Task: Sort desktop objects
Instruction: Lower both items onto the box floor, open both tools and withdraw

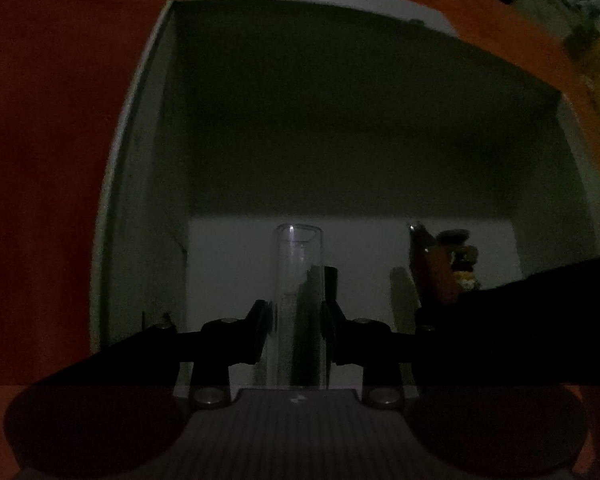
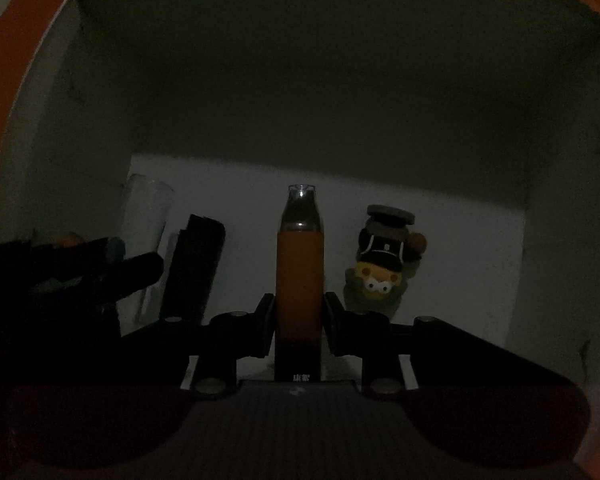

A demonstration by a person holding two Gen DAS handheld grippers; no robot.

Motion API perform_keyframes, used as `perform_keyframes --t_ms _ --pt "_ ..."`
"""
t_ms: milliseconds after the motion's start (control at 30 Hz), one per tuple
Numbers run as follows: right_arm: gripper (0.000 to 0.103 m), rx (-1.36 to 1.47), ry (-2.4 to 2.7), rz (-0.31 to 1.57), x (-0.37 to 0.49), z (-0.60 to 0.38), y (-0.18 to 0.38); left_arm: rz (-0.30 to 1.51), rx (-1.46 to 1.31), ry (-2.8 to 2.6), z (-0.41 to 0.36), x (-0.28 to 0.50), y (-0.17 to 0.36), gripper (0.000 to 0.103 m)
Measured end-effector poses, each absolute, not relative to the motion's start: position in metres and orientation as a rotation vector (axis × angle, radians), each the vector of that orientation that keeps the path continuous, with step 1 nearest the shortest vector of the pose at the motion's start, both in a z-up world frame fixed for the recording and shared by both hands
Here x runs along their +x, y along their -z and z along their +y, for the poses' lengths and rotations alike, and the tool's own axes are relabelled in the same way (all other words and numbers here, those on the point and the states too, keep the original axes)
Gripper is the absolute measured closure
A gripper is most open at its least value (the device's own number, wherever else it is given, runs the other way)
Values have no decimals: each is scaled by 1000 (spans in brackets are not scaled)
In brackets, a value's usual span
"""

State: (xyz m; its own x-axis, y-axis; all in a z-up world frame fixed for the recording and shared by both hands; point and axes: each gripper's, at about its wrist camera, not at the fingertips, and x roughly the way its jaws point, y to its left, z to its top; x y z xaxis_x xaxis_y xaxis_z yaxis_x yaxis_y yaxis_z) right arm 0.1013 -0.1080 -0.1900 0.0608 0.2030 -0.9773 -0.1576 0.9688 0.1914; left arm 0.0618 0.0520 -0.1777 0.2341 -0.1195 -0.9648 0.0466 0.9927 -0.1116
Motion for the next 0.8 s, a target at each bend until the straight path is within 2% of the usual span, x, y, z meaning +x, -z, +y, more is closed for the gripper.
perform_keyframes --t_ms 300,800 --pt "75 10 -287 1499 95 -106 198 1367 -44 78 47 65 198 77" --pt "75 20 -215 1527 103 -116 215 1451 -113 125 39 75 201 76"
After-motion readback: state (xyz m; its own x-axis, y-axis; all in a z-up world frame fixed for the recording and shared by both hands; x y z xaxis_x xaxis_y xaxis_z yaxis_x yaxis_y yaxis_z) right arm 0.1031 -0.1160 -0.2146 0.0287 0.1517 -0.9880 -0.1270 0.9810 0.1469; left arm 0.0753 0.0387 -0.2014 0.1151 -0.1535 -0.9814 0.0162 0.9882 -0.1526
